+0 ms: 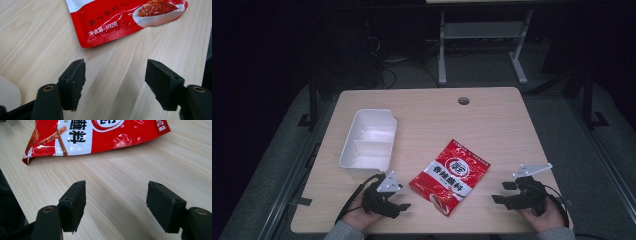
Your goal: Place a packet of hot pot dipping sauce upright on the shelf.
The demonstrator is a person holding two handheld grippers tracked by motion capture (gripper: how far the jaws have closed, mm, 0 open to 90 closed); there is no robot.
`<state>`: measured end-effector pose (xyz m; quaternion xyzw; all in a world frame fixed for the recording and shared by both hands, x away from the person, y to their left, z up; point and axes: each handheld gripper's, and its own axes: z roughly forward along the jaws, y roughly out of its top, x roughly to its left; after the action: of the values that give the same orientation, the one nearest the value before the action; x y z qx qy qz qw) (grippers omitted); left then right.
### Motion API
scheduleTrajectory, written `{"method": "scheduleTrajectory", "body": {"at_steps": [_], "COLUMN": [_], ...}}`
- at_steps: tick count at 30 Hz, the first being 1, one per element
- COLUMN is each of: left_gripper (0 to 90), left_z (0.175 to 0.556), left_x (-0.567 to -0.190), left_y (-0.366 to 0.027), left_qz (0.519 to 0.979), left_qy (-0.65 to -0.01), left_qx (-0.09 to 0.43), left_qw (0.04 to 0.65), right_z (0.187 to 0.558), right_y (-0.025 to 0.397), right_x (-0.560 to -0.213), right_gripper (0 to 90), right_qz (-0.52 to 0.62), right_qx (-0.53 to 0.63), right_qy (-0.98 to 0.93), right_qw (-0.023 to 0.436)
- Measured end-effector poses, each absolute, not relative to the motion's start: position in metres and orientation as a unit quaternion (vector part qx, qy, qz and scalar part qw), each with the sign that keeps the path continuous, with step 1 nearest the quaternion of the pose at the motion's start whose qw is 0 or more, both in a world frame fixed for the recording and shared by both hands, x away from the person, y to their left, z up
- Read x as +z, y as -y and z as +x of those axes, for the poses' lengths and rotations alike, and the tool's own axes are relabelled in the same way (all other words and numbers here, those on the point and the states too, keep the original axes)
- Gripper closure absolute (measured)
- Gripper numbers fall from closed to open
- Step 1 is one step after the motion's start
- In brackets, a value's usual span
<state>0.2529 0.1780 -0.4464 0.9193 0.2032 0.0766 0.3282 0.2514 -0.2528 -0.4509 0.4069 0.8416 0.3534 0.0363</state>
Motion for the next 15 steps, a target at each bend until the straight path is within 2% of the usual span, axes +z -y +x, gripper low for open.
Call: {"method": "scheduleTrajectory", "body": {"at_steps": [7, 15], "left_gripper": [40.5, 55.1], "left_z": [0.254, 0.267], "left_x": [-0.441, -0.430], "left_y": [-0.170, -0.158], "left_qz": [0.920, 0.921], "left_qy": [-0.195, -0.193], "left_qx": [0.074, 0.076], "left_qw": [0.330, 0.331], "right_z": [0.253, 0.259], "right_y": [0.251, 0.252], "right_x": [-0.452, -0.450], "right_gripper": [30.8, 30.7], "right_qz": [0.407, 0.409], "right_qx": [0.354, 0.356], "right_qy": [-0.841, -0.839], "right_qw": [0.033, 0.039]}}
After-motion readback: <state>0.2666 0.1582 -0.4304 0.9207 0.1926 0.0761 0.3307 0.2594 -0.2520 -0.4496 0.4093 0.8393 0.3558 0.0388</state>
